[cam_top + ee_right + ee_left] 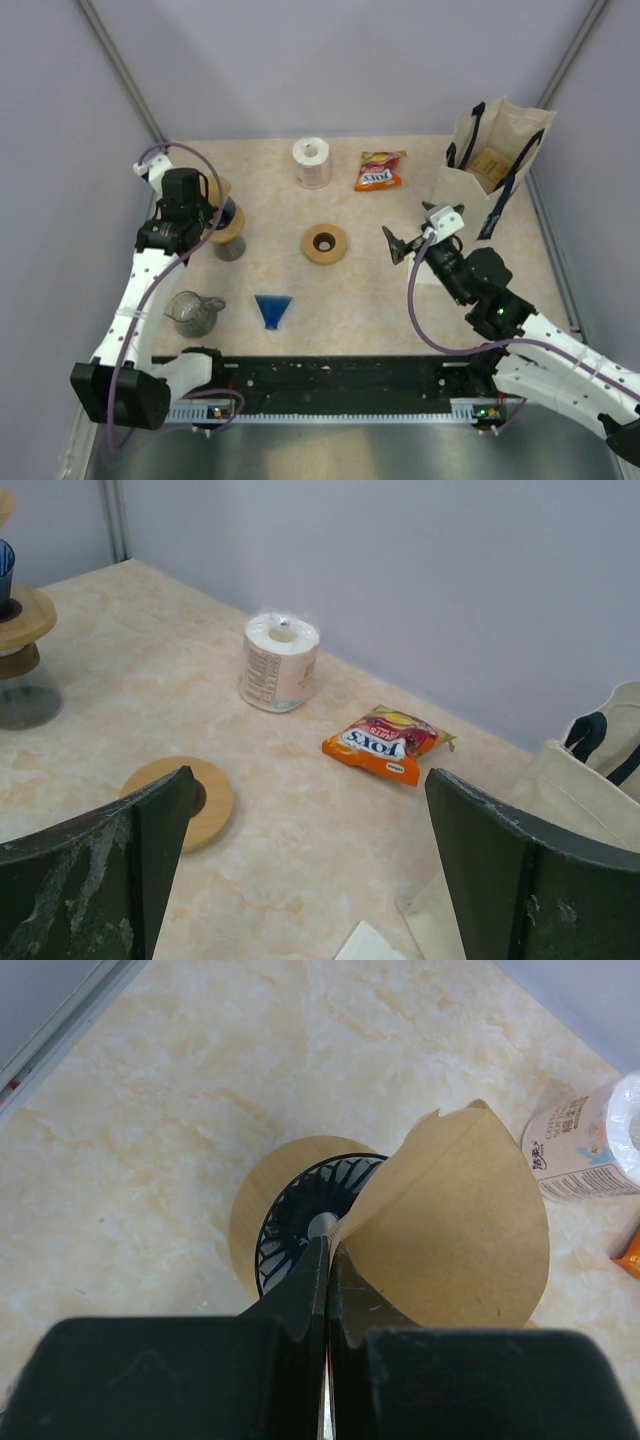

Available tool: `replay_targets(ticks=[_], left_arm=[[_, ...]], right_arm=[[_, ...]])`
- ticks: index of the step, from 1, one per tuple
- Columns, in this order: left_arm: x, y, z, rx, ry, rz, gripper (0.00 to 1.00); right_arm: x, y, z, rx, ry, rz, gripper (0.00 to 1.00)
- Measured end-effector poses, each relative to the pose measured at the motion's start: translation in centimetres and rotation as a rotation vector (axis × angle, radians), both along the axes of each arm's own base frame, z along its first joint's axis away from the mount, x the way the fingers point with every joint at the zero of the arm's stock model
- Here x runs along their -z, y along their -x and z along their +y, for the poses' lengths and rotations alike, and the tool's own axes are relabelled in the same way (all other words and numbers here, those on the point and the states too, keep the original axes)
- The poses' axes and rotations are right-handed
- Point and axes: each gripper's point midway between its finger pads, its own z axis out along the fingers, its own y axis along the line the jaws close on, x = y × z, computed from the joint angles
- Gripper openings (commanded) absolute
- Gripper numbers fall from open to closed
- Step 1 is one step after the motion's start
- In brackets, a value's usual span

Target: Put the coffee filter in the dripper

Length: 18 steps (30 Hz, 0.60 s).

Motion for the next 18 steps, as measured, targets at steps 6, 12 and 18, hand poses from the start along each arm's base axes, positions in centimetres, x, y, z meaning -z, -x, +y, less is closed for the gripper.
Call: replay_targets(ticks=[6,12,18], left_arm=[[0.8,-0.6,-0.3,0.009,0.022,0.018,0.02],[1.6,-0.8,-0.5,0.013,0.028,0.044,0.24],[1.7,-0.7,-0.7,0.021,0.036,0.048,0.45]], right_arm=[[0.0,0.0,0.1,-0.004,0.000,-0.002,0.99],[0.0,0.0,0.1,-0.005,0.003,-0.003,0.99],[0.0,0.1,0.1,-0.009,0.008,-0.006,0.99]])
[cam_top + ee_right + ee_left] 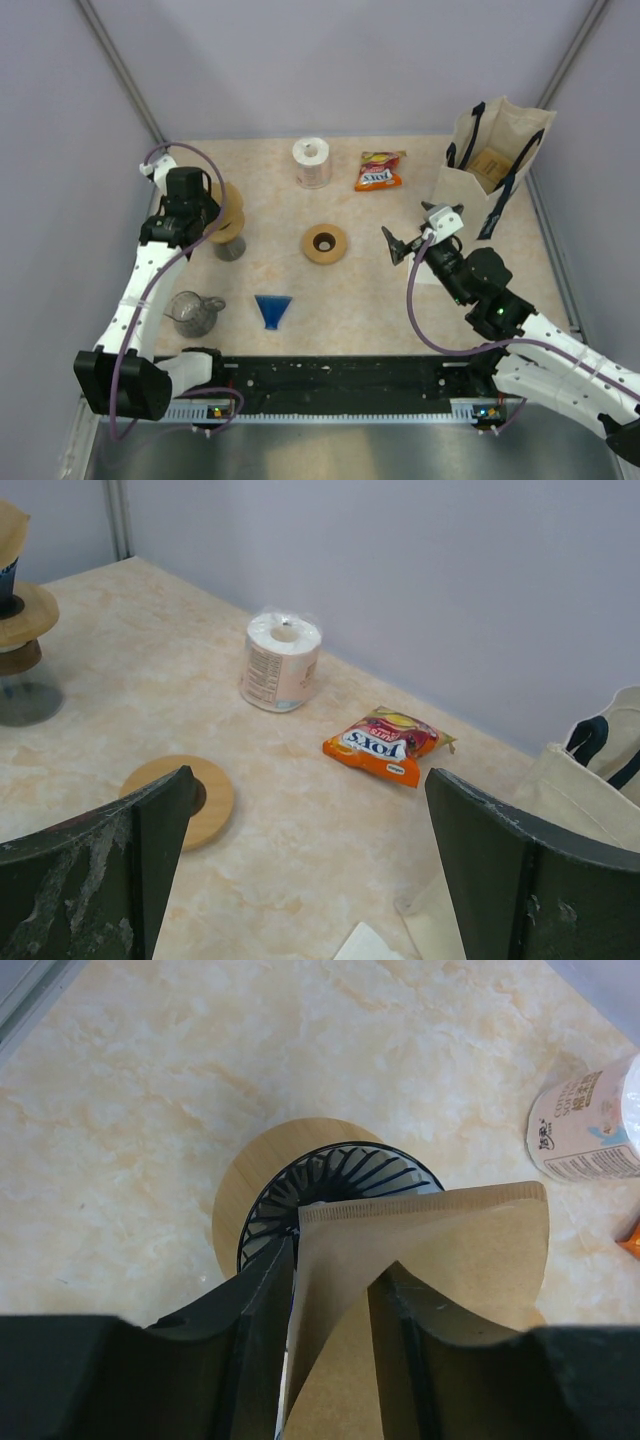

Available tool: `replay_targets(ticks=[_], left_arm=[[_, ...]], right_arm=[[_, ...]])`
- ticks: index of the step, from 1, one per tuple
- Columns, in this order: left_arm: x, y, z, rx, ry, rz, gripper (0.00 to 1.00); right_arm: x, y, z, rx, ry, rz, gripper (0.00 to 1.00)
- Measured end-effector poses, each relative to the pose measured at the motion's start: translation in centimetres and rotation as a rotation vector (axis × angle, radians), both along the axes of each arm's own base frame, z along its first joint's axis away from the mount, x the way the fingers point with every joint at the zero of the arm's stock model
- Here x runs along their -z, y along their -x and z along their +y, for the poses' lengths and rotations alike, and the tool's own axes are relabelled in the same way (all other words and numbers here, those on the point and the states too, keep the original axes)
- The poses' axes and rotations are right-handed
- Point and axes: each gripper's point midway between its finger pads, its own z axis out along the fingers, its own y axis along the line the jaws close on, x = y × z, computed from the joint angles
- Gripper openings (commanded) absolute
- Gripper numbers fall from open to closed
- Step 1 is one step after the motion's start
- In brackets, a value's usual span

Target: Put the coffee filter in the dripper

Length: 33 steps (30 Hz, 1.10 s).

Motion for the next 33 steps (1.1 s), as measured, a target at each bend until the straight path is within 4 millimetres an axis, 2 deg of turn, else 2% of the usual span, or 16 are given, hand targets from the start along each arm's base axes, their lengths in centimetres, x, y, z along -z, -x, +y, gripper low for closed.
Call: replay_targets(ticks=[6,12,17,22,26,30,33], left_arm=[[-0.4,0.2,0.0,0.003,0.003,-0.002,0.55],[-2.9,1.0,0.1,-0.001,0.005,-0.052,0.64],[-5.4,2.0,0.0,0.012,0.015,-0.110,0.64],[-6.9,2.4,-2.0,0.117,0.074,-0.156,0.63],[-6.7,2.1,-3.8,0.207,0.104,-0.146,0.58],[-5.0,1.1,-4.2,0.223,0.102,-0.092,0.49],[-3.7,0.1,-4.0,0.210,0.086,-0.044,0.46]], right_arm=[[0.0,0.0,0.1,-0.004,0.002,-0.001,0.99],[0.0,0.0,0.1,-0.004,0.002,-0.001,0.99],[0.1,0.0,0.1,-0.005,0.004,0.000,0.99],[0.2,0.0,0.2,-0.006,0.008,0.003,0.99],[0.2,0.0,0.2,-0.006,0.009,0.003,0.99],[0.2,-0.1,0.2,-0.006,0.009,0.003,0.99],[0.2,-0.1,0.2,-0.006,0.012,0.001,0.99]])
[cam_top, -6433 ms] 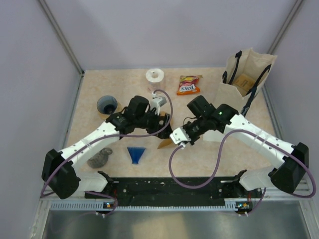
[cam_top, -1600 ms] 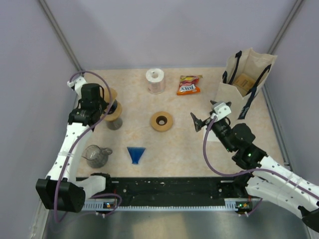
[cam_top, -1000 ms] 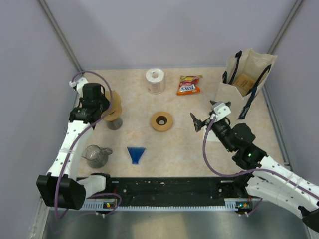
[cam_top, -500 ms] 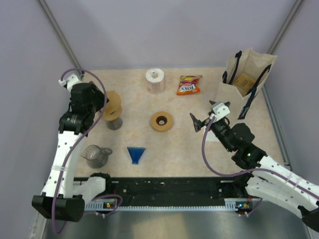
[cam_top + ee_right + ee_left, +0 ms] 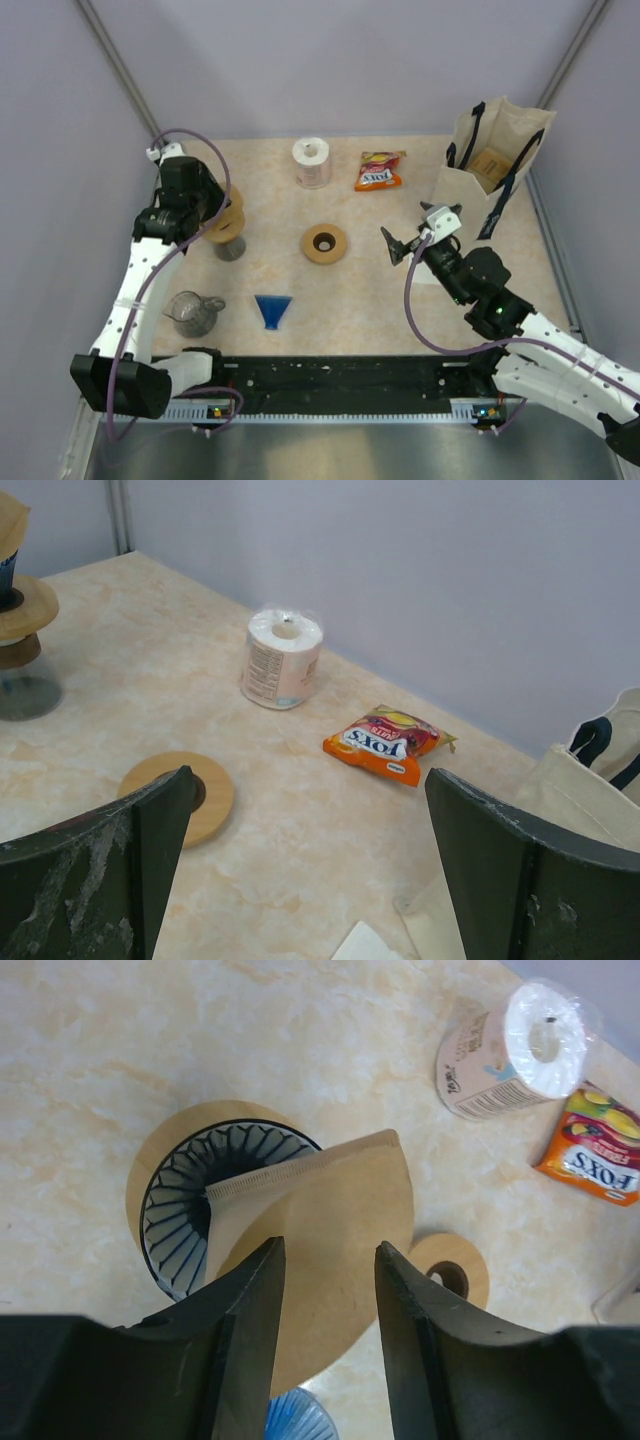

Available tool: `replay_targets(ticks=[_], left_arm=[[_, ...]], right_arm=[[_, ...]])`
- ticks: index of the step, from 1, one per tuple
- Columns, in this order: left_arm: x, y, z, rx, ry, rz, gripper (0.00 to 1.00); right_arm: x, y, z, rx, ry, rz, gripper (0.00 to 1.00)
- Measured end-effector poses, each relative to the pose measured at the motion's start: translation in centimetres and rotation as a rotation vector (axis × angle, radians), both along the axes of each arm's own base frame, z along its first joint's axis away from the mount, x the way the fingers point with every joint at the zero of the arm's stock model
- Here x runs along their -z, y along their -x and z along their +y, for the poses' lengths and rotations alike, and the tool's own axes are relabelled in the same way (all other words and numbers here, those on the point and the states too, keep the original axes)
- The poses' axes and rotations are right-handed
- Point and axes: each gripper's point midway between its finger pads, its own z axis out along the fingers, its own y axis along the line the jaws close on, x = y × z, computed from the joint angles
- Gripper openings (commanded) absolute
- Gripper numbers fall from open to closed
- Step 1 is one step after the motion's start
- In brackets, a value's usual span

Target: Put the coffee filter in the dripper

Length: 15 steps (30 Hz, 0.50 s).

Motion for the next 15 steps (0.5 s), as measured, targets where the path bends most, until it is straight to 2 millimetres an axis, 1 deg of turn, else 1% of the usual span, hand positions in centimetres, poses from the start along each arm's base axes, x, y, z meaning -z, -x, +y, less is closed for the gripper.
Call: replay_targets(ticks=[3,8,11,15], left_arm=[[0.9,-0.5,0.6,-0.027,-0.032,0.034,0.46],[1.7,-0.9,1.7,-0.075,-0.076,0.062,0.45],[2.0,-1.5,2.0,-0.089,-0.090,0.076,0.44],[2.9,-2.1,2.1,-0.091,-0.103,0.107,0.44]], right_arm=[[0.0,0.0,0.0,0.000,0.001,0.000,0.99],[0.2,-0.1,0.1,0.001,0.006,0.002,0.99],[0.2,-0.1,0.1,0.001,0.006,0.003,0.99],[0.2,-0.1,0.1,0.001,0.007,0.003,0.99]])
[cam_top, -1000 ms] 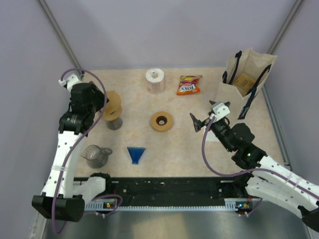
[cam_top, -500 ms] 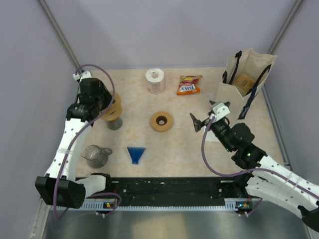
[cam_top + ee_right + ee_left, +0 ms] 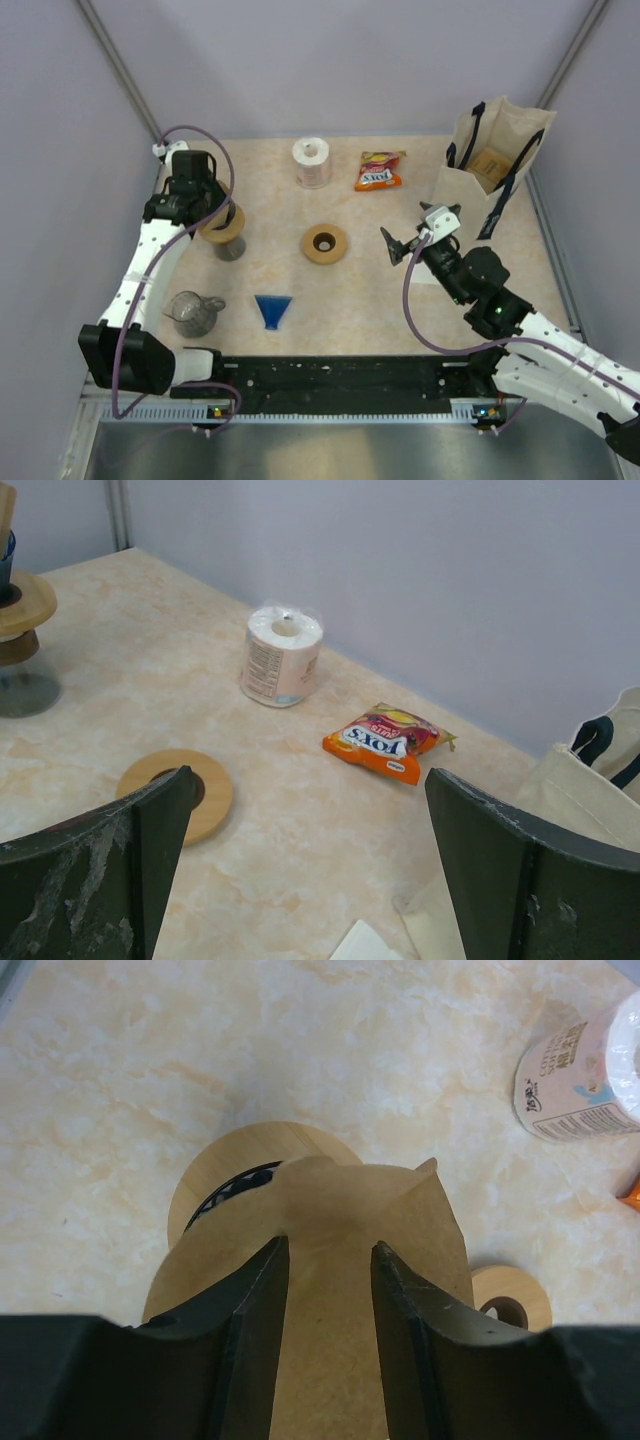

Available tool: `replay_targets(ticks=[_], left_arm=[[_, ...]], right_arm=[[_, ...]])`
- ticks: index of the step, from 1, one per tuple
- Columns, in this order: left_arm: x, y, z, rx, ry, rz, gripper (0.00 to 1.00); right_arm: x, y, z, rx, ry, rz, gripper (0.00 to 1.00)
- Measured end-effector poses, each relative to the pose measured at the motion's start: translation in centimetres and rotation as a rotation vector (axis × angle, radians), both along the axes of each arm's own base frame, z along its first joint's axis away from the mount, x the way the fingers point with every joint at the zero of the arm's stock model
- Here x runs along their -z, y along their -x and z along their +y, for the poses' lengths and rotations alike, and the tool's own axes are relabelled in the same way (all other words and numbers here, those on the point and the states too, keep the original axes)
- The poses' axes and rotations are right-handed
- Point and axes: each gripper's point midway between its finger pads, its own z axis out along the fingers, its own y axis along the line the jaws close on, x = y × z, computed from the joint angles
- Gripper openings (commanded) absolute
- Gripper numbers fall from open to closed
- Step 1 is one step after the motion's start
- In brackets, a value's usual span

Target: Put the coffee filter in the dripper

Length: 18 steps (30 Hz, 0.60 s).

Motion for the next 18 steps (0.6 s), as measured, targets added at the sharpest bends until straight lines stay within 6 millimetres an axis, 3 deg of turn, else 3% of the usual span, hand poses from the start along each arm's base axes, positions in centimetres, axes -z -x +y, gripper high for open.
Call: replay_targets(ticks=[18], left_arm=[[1.5,0.8,-0.2,0.027,-0.011,0.076,0.41]], right_arm=[[0.2,-0.1,0.1,0.001,0.005,0.004,0.99]])
